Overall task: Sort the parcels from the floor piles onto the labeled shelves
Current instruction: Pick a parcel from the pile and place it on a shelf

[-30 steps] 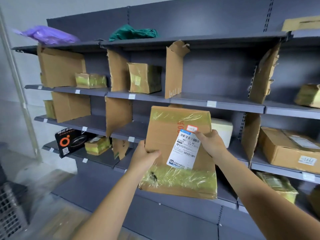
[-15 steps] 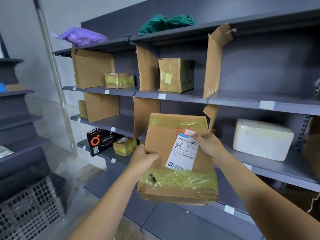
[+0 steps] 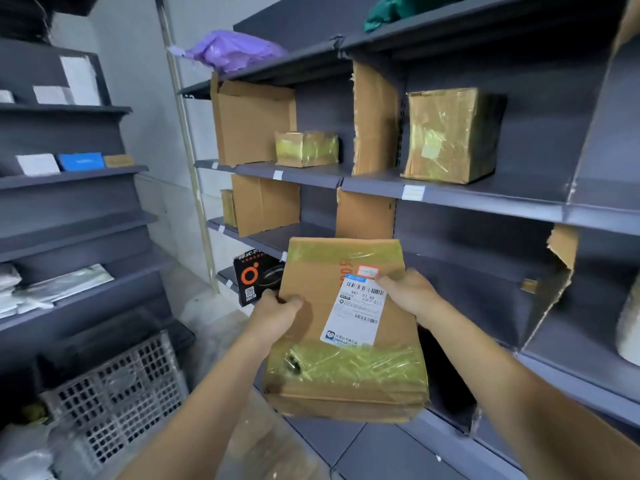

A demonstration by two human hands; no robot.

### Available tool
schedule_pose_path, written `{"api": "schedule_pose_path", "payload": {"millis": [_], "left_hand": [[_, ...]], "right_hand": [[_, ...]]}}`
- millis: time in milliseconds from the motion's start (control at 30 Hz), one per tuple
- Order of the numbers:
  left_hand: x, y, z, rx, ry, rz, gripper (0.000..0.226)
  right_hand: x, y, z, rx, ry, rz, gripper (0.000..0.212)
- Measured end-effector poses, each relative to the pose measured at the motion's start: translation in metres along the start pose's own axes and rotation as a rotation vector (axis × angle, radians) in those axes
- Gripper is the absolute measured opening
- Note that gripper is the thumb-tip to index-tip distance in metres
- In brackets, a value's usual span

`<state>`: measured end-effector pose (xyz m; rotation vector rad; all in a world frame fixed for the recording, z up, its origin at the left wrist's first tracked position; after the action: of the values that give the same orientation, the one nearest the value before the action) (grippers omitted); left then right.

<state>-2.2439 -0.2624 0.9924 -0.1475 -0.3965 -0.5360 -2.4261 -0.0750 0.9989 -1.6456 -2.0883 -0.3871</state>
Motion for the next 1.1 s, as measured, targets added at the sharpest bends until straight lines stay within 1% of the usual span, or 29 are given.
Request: {"api": "schedule_pose_path", "payload": {"millis": [33,67,133,200,300,400,500,533,567,633,667,700,767,800,867,933,1000,1033,1100], "left_hand": [[0.005,-0.009,-0.005,0.015,-0.008,0.012,0.033],[0.01,-0.018,-0.01,0.019,-0.012,0.017,0.032],[0.018,-0.036,-0.017,0.019,-0.008,0.015,0.03],[0.024,-0.056,-0.026,0.019,0.012,0.015,0.029],[0.033,-0.084,-0.039,0.009,0.056,0.001,0.024],[0.045,-0.117,-0.05,0.0,0.094,-0.023,0.019],[0.061,-0.157,-0.062,-0.029,0.081,-0.059,0.023],[0.068,-0.171,-0.065,-0.041,0.081,-0.065,0.027],[0.076,-0.186,-0.067,-0.053,0.077,-0.072,0.03],[0.09,-0.217,-0.07,-0.066,0.081,-0.079,0.031],[0.097,-0.232,-0.072,-0.069,0.093,-0.084,0.031],[0.104,-0.246,-0.073,-0.058,0.105,-0.092,0.03],[0.116,-0.271,-0.076,-0.031,0.168,-0.118,0.03],[0.119,-0.284,-0.079,-0.02,0.196,-0.147,0.03],[0.124,-0.302,-0.082,-0.016,0.222,-0.203,0.023],[0.128,-0.317,-0.083,-0.025,0.257,-0.26,0.019],[0.129,-0.333,-0.085,-0.019,0.301,-0.326,0.029],[0.13,-0.34,-0.084,-0.018,0.31,-0.36,0.037],[0.125,-0.361,-0.085,0.002,0.34,-0.438,0.047]], "right_hand": [[-0.012,-0.004,-0.005,0.007,0.011,-0.015,0.087],[-0.023,-0.007,-0.011,0.021,0.024,-0.03,0.081],[-0.041,-0.011,-0.023,0.049,0.047,-0.038,0.06],[-0.057,-0.019,-0.031,0.062,0.091,-0.022,0.05],[-0.082,-0.028,-0.044,0.057,0.136,0.008,0.052],[-0.109,-0.032,-0.056,0.008,0.133,0.053,0.063],[-0.139,-0.035,-0.072,-0.026,0.109,0.094,0.071],[-0.15,-0.036,-0.079,-0.027,0.09,0.114,0.069],[-0.162,-0.036,-0.086,-0.04,0.06,0.137,0.063],[-0.183,-0.037,-0.102,-0.031,0.02,0.189,0.037],[-0.192,-0.038,-0.11,-0.036,0.004,0.207,0.028],[-0.201,-0.037,-0.119,-0.041,-0.018,0.211,0.026],[-0.218,-0.038,-0.132,-0.059,-0.054,0.218,0.037],[-0.226,-0.038,-0.137,-0.067,-0.082,0.227,0.039],[-0.239,-0.039,-0.147,-0.061,-0.119,0.236,0.037],[-0.249,-0.045,-0.154,-0.052,-0.128,0.256,0.04],[-0.256,-0.053,-0.162,-0.044,-0.153,0.283,0.041],[-0.259,-0.059,-0.165,-0.045,-0.158,0.282,0.037],[-0.265,-0.071,-0.17,-0.062,-0.157,0.261,0.022]]}}
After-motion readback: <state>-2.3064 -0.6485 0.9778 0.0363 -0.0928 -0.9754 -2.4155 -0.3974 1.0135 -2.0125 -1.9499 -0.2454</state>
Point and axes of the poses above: each hand's wrist, its own y-axis away from the middle knuckle, its own x-axis out of the back of the hand, z = x × y, the point moved 4 cm from there along -y, towards the middle knuckle, and after that the axes turned 12 degrees about z, right-handed, at the moved point
